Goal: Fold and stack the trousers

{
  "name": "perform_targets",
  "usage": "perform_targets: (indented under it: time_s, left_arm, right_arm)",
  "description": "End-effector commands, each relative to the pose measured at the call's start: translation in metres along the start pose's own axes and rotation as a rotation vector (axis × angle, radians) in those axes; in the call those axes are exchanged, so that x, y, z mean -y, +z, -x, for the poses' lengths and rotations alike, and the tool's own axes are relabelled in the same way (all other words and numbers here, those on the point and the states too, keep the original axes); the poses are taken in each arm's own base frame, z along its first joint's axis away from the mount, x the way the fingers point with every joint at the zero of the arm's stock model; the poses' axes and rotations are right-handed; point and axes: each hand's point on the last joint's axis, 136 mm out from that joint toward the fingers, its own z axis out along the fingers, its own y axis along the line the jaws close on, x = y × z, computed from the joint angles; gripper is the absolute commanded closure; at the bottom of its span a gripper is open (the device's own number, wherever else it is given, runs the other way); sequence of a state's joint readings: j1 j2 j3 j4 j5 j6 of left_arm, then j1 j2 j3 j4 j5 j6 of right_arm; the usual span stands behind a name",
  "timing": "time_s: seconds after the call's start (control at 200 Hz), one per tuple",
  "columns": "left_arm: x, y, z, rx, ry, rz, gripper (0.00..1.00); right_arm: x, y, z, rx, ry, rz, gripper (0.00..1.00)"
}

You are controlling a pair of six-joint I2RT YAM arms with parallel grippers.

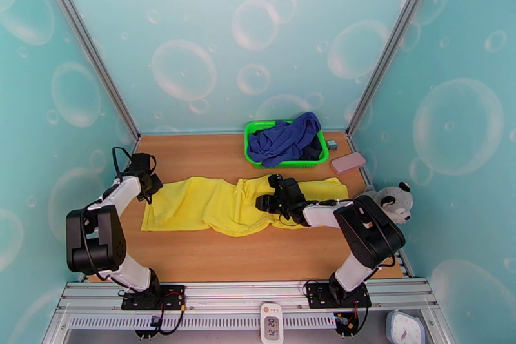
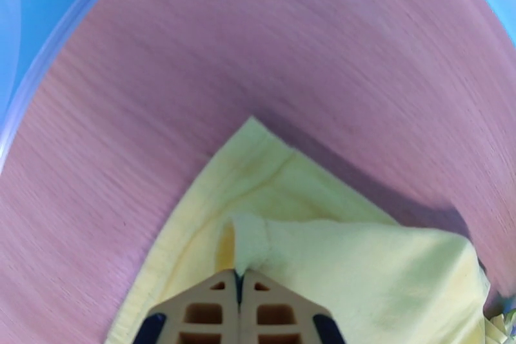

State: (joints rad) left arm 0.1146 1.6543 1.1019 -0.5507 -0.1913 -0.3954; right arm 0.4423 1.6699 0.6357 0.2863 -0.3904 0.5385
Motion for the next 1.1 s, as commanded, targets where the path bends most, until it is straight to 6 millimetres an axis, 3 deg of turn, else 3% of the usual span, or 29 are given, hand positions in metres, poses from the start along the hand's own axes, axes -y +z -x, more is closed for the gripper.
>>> perform_targets:
  time_s: [0.0, 0.145, 0.25, 0.325, 0.45, 0.53, 0.55, 0.575, 0.59, 0.745, 0.855, 1.025, 1.095]
  left_arm:
    - [-0.002, 0.005, 0.004, -0.006, 0.058, 0.058, 1.0]
    - [0.008, 0.013, -0.002, -0.03, 0.075, 0.036, 1.0]
    - [0.033, 0.014, -0.018, -0.09, 0.095, -0.11, 1.0]
    - [0.052, 0.011, -0.035, -0.148, 0.101, -0.242, 0.92]
    - [0.083, -0.006, -0.062, -0.241, 0.084, -0.458, 0.96]
    - [0.077, -0.01, -0.07, -0.259, 0.043, -0.426, 0.89]
    - [0.074, -0.011, -0.071, -0.255, 0.04, -0.405, 0.82]
    - [0.068, -0.011, -0.07, -0.242, 0.036, -0.37, 0.66]
    - [0.063, -0.011, -0.07, -0.233, 0.031, -0.342, 0.62]
    - [0.018, -0.026, -0.05, -0.046, -0.005, -0.126, 0.56]
    - [0.01, -0.046, -0.052, 0.014, -0.037, -0.148, 0.52]
    - [0.007, -0.042, -0.126, -0.184, -0.08, -0.21, 0.51]
    - [0.017, -0.05, -0.131, -0.16, -0.043, -0.209, 0.33]
  right_arm:
    - [0.036, -0.004, -0.048, -0.136, 0.081, -0.133, 0.47]
    - [0.037, -0.005, -0.05, -0.139, 0.083, -0.136, 0.47]
    - [0.036, -0.005, -0.049, -0.138, 0.082, -0.134, 0.47]
    - [0.035, -0.003, -0.048, -0.138, 0.079, -0.132, 0.47]
    - [0.033, 0.001, -0.047, -0.147, 0.075, -0.125, 0.46]
    - [0.031, 0.003, -0.048, -0.155, 0.071, -0.12, 0.47]
    - [0.031, 0.004, -0.048, -0.156, 0.071, -0.119, 0.46]
    - [0.03, 0.005, -0.048, -0.156, 0.07, -0.117, 0.46]
    - [0.03, 0.005, -0.048, -0.156, 0.069, -0.116, 0.46]
    - [0.025, 0.01, -0.049, -0.168, 0.059, -0.104, 0.46]
    - [0.025, 0.012, -0.051, -0.174, 0.058, -0.104, 0.46]
    - [0.023, 0.015, -0.05, -0.176, 0.057, -0.097, 0.46]
    - [0.021, 0.018, -0.05, -0.184, 0.05, -0.09, 0.46]
